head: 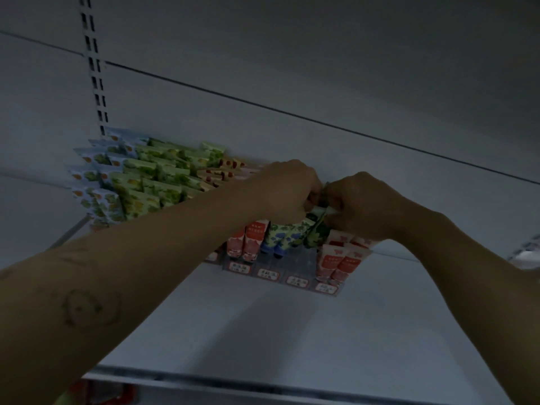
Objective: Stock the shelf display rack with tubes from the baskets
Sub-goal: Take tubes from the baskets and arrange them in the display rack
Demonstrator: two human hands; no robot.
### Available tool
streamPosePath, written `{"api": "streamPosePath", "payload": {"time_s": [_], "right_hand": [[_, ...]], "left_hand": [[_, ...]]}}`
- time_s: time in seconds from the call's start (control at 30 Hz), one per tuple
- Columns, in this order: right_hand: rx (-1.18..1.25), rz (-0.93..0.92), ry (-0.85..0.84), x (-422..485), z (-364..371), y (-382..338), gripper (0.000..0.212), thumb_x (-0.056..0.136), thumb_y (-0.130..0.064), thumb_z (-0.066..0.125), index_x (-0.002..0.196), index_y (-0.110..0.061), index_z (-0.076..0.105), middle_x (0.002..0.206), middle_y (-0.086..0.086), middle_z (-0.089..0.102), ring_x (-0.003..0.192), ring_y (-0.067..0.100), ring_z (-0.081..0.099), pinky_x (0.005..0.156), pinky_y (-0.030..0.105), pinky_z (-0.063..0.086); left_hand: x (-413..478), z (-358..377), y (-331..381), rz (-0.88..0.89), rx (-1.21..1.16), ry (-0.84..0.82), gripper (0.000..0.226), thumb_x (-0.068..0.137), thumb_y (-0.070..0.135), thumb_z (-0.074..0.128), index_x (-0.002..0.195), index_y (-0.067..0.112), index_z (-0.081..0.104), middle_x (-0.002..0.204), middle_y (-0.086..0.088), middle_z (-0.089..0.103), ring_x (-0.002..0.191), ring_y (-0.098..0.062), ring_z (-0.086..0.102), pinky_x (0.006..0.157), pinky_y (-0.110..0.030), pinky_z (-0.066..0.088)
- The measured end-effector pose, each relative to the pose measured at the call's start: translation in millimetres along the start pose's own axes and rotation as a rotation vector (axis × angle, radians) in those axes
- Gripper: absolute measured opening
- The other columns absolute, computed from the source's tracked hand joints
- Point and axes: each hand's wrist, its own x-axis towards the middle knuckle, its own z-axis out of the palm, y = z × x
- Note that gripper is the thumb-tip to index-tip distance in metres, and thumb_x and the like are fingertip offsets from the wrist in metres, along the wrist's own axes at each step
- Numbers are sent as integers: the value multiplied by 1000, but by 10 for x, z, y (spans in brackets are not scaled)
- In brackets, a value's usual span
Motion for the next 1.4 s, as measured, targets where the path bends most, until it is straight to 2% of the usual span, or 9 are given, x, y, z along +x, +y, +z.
{"api": "streamPosePath", "payload": {"time_s": [0.1,0.27,0.4,0.53,0.7,0.87,1.07,1.2,1.4], "right_hand": [[-47,2,17,-20,21,-3,40,82,-27,65,60,-26,31,60,-7,40,58,16,41,51,27,28],[-49,40,83,-26,66,30,26,83,-29,63,72,-16,43,60,-5,40,62,20,45,48,26,25],[-77,28,112,-9,40,6,24,83,-26,63,76,-16,43,61,-8,35,66,20,43,49,25,21],[-88,21,173,-30,49,-3,19,82,-22,63,75,-15,47,58,-8,34,63,21,43,49,27,22],[-9,87,178,-38,88,0,19,78,-25,71,75,-10,60,66,-1,51,67,20,50,57,27,34],[-25,87,110,44,43,13,27,73,-27,78,75,-3,66,72,9,64,68,23,57,64,34,49],[-55,67,91,89,61,-35,20,73,-22,78,78,-4,71,78,10,68,66,19,53,68,33,48],[-54,122,91,93,126,-40,18,74,-22,76,78,-5,70,76,6,65,68,19,52,69,32,49],[-61,182,120,71,228,-67,18,75,-20,71,86,-6,72,81,11,67,70,23,55,70,36,53]], "left_hand": [[-16,25,-8,4,6,15,10,83,8,60,81,5,69,70,-7,61,61,-18,53,57,-27,41],[-64,25,-13,12,-54,42,9,81,8,61,76,11,69,64,8,51,61,-13,49,62,-28,42],[-67,36,-2,2,-75,28,14,82,8,61,71,16,63,73,1,58,72,-21,56,70,-34,48],[-77,20,-3,-14,-87,31,11,85,9,60,84,8,71,83,-6,67,76,-21,60,72,-34,51],[-70,-1,39,-36,-96,11,14,85,9,59,91,7,71,85,-7,67,76,-23,60,70,-36,52],[-94,3,58,-56,-80,5,11,83,6,57,85,5,68,78,-10,64,74,-27,60,65,-35,50],[-80,-4,70,-64,-98,-9,17,83,7,59,95,8,71,85,-9,68,78,-25,62,74,-38,54],[-99,24,64,-50,-76,20,7,83,8,58,82,9,65,69,-2,57,71,-23,56,72,-36,51],[-119,68,66,-78,-45,36,20,83,9,55,94,13,70,90,-7,68,79,-24,59,73,-35,49]]}}
